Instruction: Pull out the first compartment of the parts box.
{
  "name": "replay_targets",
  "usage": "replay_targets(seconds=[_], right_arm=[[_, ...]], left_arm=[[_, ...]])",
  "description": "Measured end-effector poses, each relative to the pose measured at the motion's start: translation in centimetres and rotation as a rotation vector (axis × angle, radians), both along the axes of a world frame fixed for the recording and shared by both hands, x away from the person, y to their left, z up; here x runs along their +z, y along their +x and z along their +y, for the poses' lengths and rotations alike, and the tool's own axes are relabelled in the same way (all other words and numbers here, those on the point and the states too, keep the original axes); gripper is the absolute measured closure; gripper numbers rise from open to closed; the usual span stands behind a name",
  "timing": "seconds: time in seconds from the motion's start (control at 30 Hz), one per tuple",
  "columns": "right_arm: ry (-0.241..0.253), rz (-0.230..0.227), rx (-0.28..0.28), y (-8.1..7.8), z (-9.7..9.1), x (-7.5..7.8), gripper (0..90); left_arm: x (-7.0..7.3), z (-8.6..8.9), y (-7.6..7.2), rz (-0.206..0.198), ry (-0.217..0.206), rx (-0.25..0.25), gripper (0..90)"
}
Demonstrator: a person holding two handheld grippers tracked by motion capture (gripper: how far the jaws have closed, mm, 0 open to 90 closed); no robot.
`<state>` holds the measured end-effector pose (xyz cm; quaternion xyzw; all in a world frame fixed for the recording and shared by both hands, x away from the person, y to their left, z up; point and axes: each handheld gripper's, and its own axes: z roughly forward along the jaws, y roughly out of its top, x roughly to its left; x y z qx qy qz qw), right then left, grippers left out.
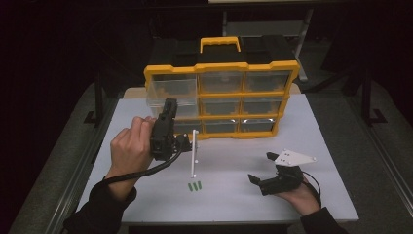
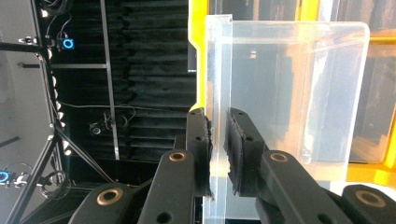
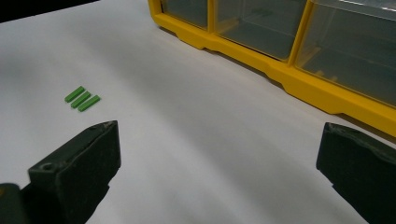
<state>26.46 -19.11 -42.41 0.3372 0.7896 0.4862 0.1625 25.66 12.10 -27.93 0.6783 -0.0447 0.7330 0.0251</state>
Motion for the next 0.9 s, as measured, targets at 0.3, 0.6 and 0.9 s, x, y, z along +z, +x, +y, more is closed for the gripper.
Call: replay_targets(seconds=[0.3, 0.6, 0.9], right_arm=[[0.0, -0.004, 0.003, 0.01, 0.11, -0.02, 0.0], [0.0, -0.003, 0.002, -0.01, 0.11, 0.01, 0.0], [-0.002, -0.004, 0.001, -0.01, 0.1, 0.0, 0.0]], left_arm=[[0.0, -0.07, 0.05, -0.001, -0.003, 0.006, 78.1], [0.1, 0.17, 0.17, -0.02, -0.016, 0.018, 59.3], [-0.47, 0.22, 0.14, -0.034, -0.026, 0.025, 45.6]])
